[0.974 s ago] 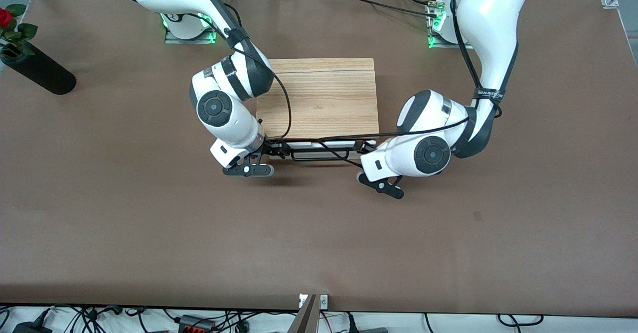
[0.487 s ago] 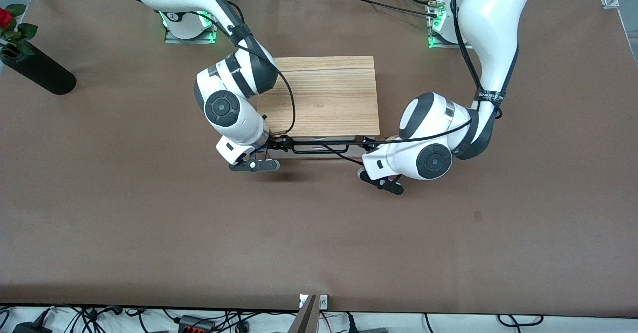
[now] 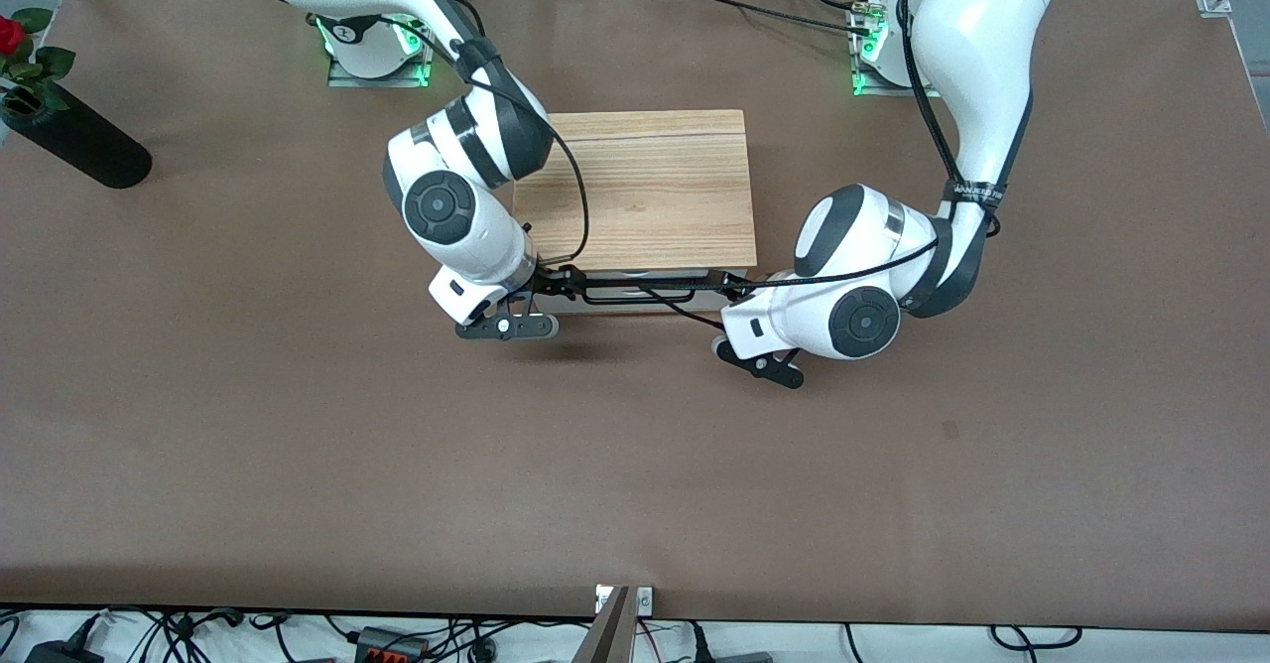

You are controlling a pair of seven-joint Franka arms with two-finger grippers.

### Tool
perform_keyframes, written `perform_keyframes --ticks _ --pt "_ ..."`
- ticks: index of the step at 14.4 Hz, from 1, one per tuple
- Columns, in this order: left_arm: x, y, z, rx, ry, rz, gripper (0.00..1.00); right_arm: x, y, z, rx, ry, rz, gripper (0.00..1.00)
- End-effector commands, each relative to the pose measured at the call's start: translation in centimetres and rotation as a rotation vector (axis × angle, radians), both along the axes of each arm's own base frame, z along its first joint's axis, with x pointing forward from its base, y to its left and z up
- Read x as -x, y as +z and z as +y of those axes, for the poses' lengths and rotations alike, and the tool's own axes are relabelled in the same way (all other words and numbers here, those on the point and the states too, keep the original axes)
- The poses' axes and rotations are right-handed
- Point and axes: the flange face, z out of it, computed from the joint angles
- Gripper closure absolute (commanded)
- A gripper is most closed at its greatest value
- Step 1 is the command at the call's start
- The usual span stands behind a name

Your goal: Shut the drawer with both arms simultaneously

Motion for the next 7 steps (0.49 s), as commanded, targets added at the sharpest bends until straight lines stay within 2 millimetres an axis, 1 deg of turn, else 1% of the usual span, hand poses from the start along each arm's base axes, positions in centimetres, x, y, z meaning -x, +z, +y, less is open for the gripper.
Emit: perform_keyframes --ticks 1,2,3,4,5,6,7 --pt "-1.5 1.1 0.2 0.038 0.037 -0.078 0.0 -1.3 5.6 -3.6 -0.016 -0.037 -0.052 0.0" --pt "-2.0 1.6 0.4 0.041 0.049 -0.105 0.0 -1.5 6.9 -4.7 -0.009 -0.042 -0.058 0.0" --pt "-2.6 2.2 1.1 0.041 0.056 -0.136 0.0 -1.8 8.4 -6.2 0.019 -0.04 -0.076 0.0" --pt "-3.7 3.5 2.8 0.035 0.075 -0.168 0.0 -2.1 9.9 -7.7 0.046 -0.03 -0.099 0.0" --pt "-4.5 4.4 4.0 0.038 0.095 -0.184 0.0 -2.1 11.3 -8.9 0.067 -0.024 -0.108 0.0" --pt "-5.1 5.8 5.7 0.043 0.119 -0.202 0.0 -1.9 12.8 -10.0 0.089 -0.006 -0.11 0.0" --pt "-5.5 6.7 6.9 0.045 0.136 -0.214 0.0 -1.8 14.2 -11.6 0.113 0.009 -0.111 0.0"
